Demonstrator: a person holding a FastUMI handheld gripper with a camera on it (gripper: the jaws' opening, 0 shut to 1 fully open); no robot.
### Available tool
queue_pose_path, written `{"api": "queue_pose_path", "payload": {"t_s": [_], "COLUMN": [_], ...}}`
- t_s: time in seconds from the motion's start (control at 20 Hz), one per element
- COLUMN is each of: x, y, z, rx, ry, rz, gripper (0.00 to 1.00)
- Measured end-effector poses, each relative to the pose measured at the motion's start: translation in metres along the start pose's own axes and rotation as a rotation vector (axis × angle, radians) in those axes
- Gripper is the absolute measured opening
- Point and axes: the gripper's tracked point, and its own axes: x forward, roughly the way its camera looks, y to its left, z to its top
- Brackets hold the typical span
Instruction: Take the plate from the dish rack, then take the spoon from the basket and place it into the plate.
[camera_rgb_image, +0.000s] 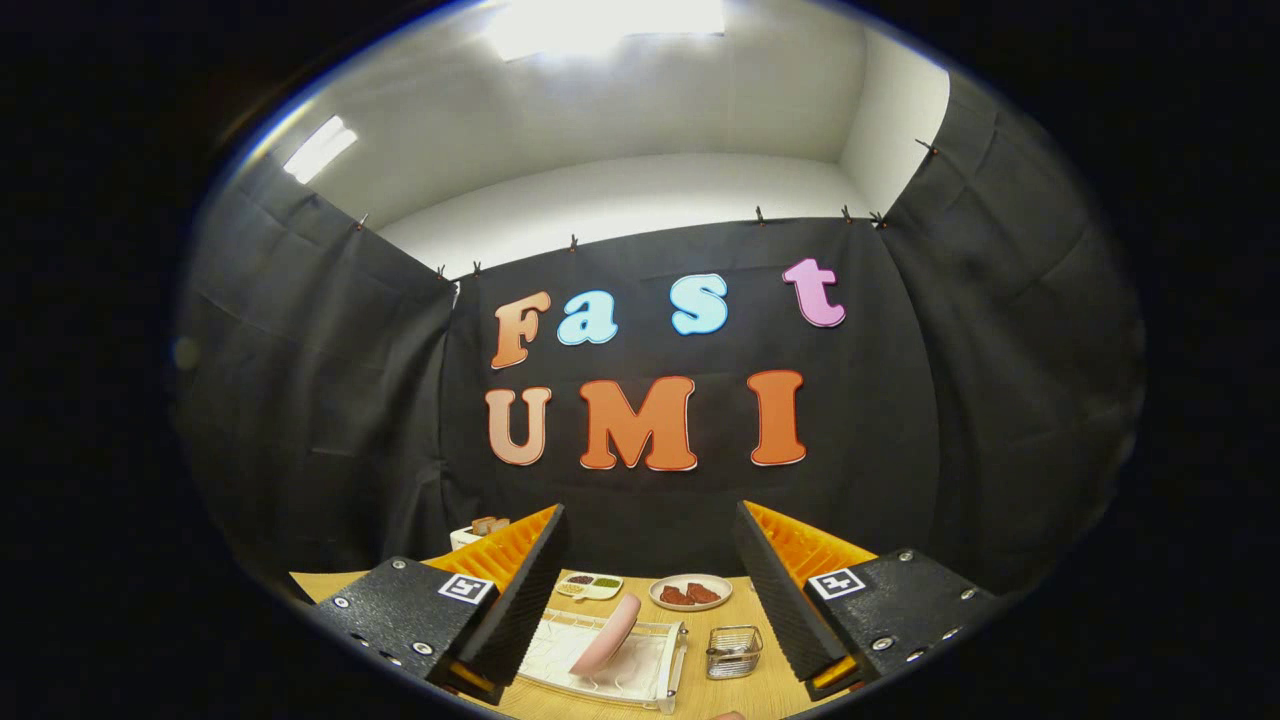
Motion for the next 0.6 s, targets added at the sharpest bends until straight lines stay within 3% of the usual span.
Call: {"api": "queue_pose_path", "payload": {"t_s": [0.6], "x": [0.013], "y": [0.012], "z": [-0.033], "rx": [-0.013], "ry": [0.08], "rz": [0.024], "gripper": [0.98]}}
